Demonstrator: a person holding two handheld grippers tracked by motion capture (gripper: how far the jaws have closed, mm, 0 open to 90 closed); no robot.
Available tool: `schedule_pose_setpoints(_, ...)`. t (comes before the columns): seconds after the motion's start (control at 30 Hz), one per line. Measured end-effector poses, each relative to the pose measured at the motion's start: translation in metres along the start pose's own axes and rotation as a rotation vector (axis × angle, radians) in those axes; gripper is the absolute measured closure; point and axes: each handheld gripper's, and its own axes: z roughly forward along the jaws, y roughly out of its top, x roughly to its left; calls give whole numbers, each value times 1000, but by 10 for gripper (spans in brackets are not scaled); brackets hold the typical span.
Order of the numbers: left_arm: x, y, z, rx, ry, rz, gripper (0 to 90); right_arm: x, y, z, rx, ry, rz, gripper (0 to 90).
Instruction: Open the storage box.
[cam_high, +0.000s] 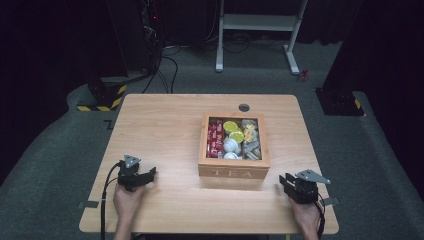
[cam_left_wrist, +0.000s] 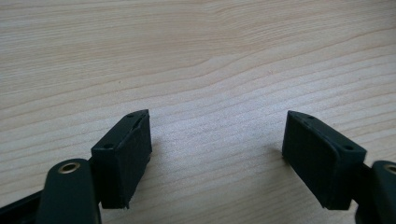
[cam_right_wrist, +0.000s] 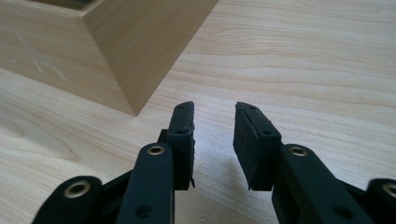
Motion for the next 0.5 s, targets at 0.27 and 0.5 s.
schedule_pose_setpoints(0.27,0,0,0,0,-1,-1,243,6,0,-2,-12,59,4,774)
schedule_pose_setpoints(0.5,0,0,0,1,-1,0,244,12,3,-6,-32,116,5,855)
